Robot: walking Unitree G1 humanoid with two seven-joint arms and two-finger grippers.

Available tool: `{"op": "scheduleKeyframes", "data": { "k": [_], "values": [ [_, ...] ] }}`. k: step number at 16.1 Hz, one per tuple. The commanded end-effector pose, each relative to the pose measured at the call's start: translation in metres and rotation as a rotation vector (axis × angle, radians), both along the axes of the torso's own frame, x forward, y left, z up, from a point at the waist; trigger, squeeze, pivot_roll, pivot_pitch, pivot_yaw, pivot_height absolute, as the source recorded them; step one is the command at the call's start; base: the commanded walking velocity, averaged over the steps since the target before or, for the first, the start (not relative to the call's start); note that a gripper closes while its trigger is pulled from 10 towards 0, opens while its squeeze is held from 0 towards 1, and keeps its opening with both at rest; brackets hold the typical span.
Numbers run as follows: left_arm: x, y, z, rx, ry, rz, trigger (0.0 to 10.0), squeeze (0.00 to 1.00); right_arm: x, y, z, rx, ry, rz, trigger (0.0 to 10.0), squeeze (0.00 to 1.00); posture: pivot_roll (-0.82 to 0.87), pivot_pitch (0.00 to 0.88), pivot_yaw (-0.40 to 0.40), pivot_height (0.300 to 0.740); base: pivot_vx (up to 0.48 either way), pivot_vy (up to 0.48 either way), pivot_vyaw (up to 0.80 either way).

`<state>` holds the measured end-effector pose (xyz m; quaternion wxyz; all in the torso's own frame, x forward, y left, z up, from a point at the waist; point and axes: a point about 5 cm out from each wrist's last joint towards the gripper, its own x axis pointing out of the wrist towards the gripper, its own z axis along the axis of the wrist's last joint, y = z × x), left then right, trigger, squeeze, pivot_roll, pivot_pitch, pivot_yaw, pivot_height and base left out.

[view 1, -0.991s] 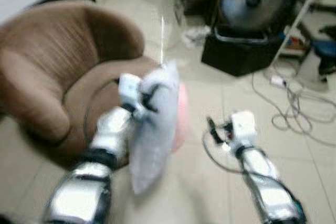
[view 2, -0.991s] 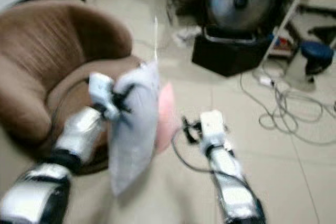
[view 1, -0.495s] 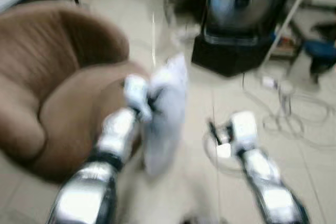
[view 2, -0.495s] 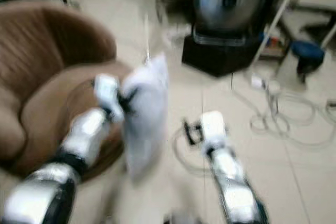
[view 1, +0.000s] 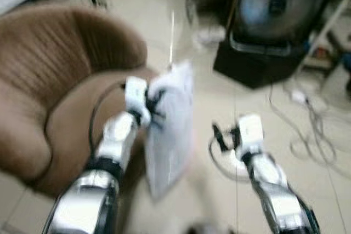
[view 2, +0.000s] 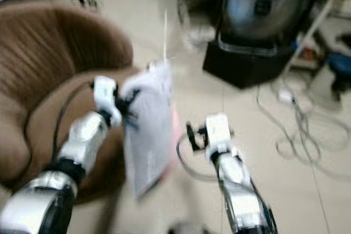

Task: Move the pillow to the sofa from floor

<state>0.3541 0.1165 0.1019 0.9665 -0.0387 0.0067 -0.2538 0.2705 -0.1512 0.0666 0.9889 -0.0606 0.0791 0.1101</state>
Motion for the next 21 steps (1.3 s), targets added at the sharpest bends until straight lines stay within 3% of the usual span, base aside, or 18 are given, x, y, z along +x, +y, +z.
{"op": "scheduleKeyframes", "data": {
  "k": [1, 21],
  "values": [
    [0.0040, -0.0001, 0.0128, -0.002, -0.068, 0.003, 0.0, 0.00, 0.0006, -0.0035, -0.0020, -0.005, 0.017, -0.005, 10.0, 0.00, -0.16, 0.070, -0.049, 0.740, 0.000, 0.000, 0.76],
    [-0.0014, -0.0085, 0.0107, -0.023, -0.074, -0.038, 0.0, 0.00, -0.0021, -0.0043, -0.0072, -0.016, 0.042, -0.004, 10.0, 0.00, -0.16, 0.098, -0.051, 0.740, 0.000, 0.000, 0.74]
  ]
}}
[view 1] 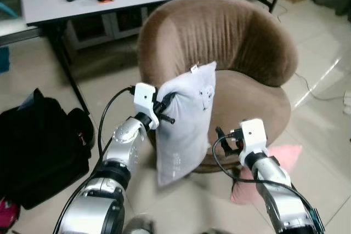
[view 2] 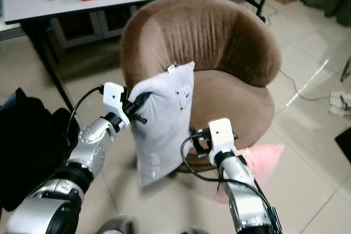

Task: Move the pillow to the sofa from floor

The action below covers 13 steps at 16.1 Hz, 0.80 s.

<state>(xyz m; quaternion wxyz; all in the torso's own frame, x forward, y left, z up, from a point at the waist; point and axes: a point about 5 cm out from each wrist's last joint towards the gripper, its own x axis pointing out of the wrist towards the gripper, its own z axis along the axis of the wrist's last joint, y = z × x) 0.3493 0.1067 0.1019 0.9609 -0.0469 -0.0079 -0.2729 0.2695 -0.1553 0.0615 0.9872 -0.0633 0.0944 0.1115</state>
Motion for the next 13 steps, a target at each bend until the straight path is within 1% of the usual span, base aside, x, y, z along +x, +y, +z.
{"op": "scheduleKeyframes", "data": {
  "k": [1, 2, 8, 9, 10, 12, 13],
  "values": [
    [0.003, 0.002, 0.009, 0.022, -0.043, 0.008, 0.0, 0.00, -0.001, 0.000, -0.002, 0.003, 0.009, -0.007, 10.0, 0.00, -0.16, 0.098, -0.051, 0.740, 0.000, 0.000, 0.71],
    [0.004, 0.003, 0.008, 0.039, -0.041, 0.022, 0.0, 0.00, -0.001, 0.001, -0.002, 0.013, 0.012, -0.005, 10.0, 0.00, -0.16, 0.098, -0.051, 0.740, 0.322, -0.352, 0.00],
    [0.004, 0.005, 0.006, 0.075, -0.035, 0.031, 0.0, 0.00, -0.003, 0.003, -0.002, 0.016, 0.009, 0.001, 10.0, 0.00, -0.16, 0.105, -0.048, 0.740, 0.362, -0.310, 0.00],
    [0.004, 0.006, 0.004, 0.087, -0.031, 0.042, 0.0, 0.00, -0.003, 0.003, -0.002, 0.010, 0.008, 0.002, 10.0, 0.00, -0.15, 0.106, -0.049, 0.740, 0.390, -0.277, 0.00],
    [0.004, 0.007, 0.004, 0.087, -0.030, 0.045, 0.0, 0.00, -0.004, 0.003, -0.002, 0.008, 0.003, 0.001, 10.0, 0.00, -0.15, 0.106, -0.049, 0.740, 0.386, -0.281, 0.00],
    [0.004, 0.014, 0.005, 0.082, -0.039, 0.077, 0.0, 0.00, -0.003, 0.002, 0.001, -0.003, -0.025, 0.005, 10.0, 0.00, -0.14, 0.104, -0.055, 0.740, 0.386, -0.281, 0.00],
    [0.004, 0.014, 0.005, 0.083, -0.042, 0.077, 0.0, 0.00, -0.002, 0.002, 0.001, -0.002, -0.025, 0.008, 10.0, 0.00, -0.13, 0.102, -0.055, 0.740, 0.386, -0.281, 0.00]
  ]
}}
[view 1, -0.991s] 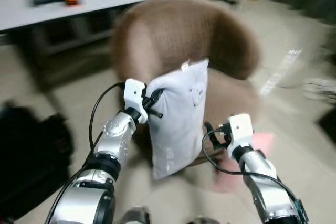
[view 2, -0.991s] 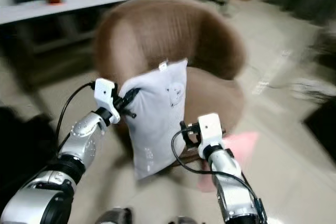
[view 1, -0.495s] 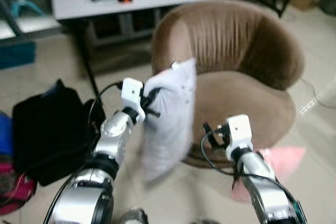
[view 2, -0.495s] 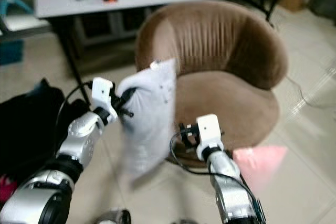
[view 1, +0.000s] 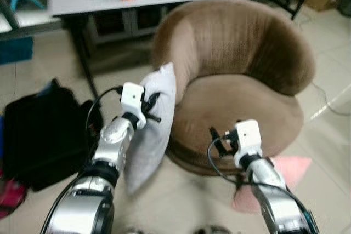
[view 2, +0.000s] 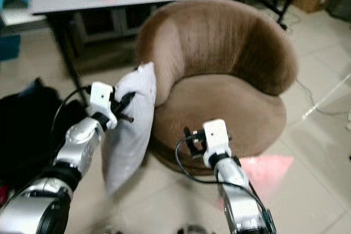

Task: Move the pillow to the sofa from floor

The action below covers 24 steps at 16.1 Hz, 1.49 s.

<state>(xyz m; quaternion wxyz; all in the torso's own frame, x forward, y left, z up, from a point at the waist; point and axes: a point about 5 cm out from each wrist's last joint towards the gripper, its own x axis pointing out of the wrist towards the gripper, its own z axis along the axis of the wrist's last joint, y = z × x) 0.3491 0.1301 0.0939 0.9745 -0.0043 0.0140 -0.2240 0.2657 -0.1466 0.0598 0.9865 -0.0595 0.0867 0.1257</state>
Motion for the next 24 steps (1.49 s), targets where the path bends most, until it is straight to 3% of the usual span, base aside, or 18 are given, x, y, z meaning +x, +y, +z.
{"op": "scheduleKeyframes", "data": {
  "k": [1, 12, 19, 24],
  "values": [
    [0.004, -0.010, 0.014, -0.006, -0.065, -0.030, 0.0, 0.00, 0.003, -0.005, 0.003, -0.012, -0.013, -0.016, 10.0, 0.00, -0.13, 0.100, -0.053, 0.740, 0.386, -0.281, 0.00],
    [0.003, -0.012, 0.012, -0.003, -0.064, -0.032, 0.0, 0.00, 0.002, -0.003, 0.001, -0.013, -0.006, 0.001, 10.0, 0.00, -0.13, 0.093, -0.064, 0.740, 0.440, -0.077, 0.00],
    [0.003, -0.008, 0.008, 0.043, -0.052, -0.003, 0.0, 0.00, 0.002, 0.000, 0.001, -0.009, -0.004, 0.017, 10.0, 0.00, -0.13, 0.105, -0.068, 0.740, 0.000, 0.000, 0.00],
    [0.016, -0.014, 0.034, 0.113, -0.129, -0.002, 0.0, 0.00, 0.000, 0.000, 0.001, -0.009, -0.002, 0.021, 10.0, 0.00, -0.14, 0.111, -0.065, 0.740, 0.357, -0.307, 0.00]
  ]
}}
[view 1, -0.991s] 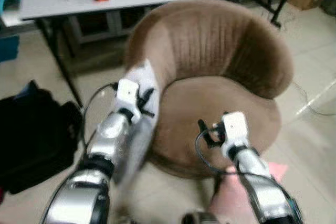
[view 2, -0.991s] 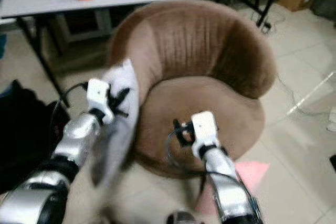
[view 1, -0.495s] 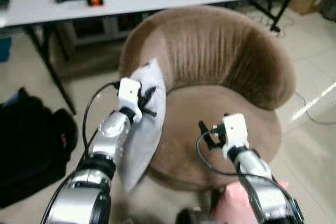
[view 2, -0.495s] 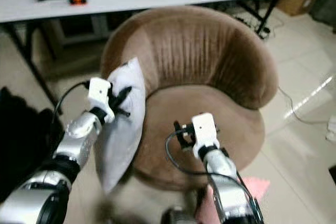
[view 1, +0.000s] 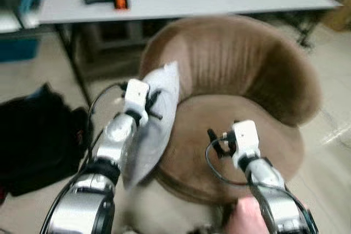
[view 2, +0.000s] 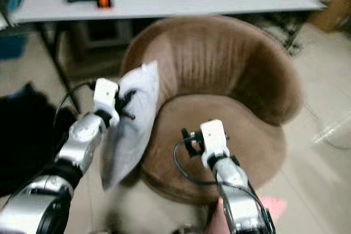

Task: Move the pillow to the sofa from floor

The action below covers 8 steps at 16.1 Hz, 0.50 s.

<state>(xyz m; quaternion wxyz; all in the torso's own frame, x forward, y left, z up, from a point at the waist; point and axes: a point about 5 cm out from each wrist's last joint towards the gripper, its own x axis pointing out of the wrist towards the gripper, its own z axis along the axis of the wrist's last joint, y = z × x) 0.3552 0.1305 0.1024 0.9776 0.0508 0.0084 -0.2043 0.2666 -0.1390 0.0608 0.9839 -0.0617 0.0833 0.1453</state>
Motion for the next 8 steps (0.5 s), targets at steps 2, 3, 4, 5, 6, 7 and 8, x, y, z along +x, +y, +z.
{"op": "scheduleKeyframes", "data": {
  "k": [2, 3, 4, 5, 6, 7, 8],
  "values": [
    [0.013, -0.018, 0.035, 0.034, -0.117, -0.060, 0.0, 0.00, -0.001, -0.006, -0.001, -0.007, 0.005, -0.020, 10.0, 0.00, -0.14, 0.111, -0.064, 0.740, 0.409, -0.247, 0.00],
    [0.016, -0.019, 0.040, 0.032, -0.128, -0.062, 0.0, 0.00, -0.002, -0.005, -0.001, -0.005, 0.006, -0.020, 10.0, 0.00, -0.14, 0.112, -0.059, 0.740, 0.439, 0.000, 0.00],
    [0.017, -0.019, 0.043, 0.036, -0.134, -0.063, 0.0, 0.00, -0.002, -0.004, -0.002, -0.002, 0.008, -0.019, 10.0, 0.00, -0.14, 0.112, -0.055, 0.740, 0.439, 0.000, 0.00],
    [0.019, -0.018, 0.044, 0.029, -0.129, -0.057, 0.0, 0.00, -0.003, -0.003, -0.002, 0.000, 0.010, -0.020, 10.0, 0.00, -0.14, 0.112, -0.054, 0.740, 0.000, 0.000, 0.00],
    [0.020, -0.016, 0.044, 0.022, -0.119, -0.037, 0.0, 0.00, -0.003, -0.003, -0.003, 0.001, 0.012, -0.021, 10.0, 0.00, -0.15, 0.112, -0.054, 0.740, 0.000, 0.000, 0.00],
    [0.020, -0.015, 0.043, 0.016, -0.111, -0.034, 0.0, 0.00, -0.004, -0.004, -0.003, 0.001, 0.013, -0.022, 10.0, 0.00, -0.15, 0.112, -0.054, 0.740, 0.000, 0.000, 0.00],
    [0.020, -0.015, 0.042, 0.009, -0.106, -0.041, 0.0, 0.00, -0.004, -0.005, -0.003, 0.000, 0.015, -0.024, 10.0, 0.00, -0.15, 0.113, -0.054, 0.740, 0.000, 0.000, 0.00]
  ]
}}
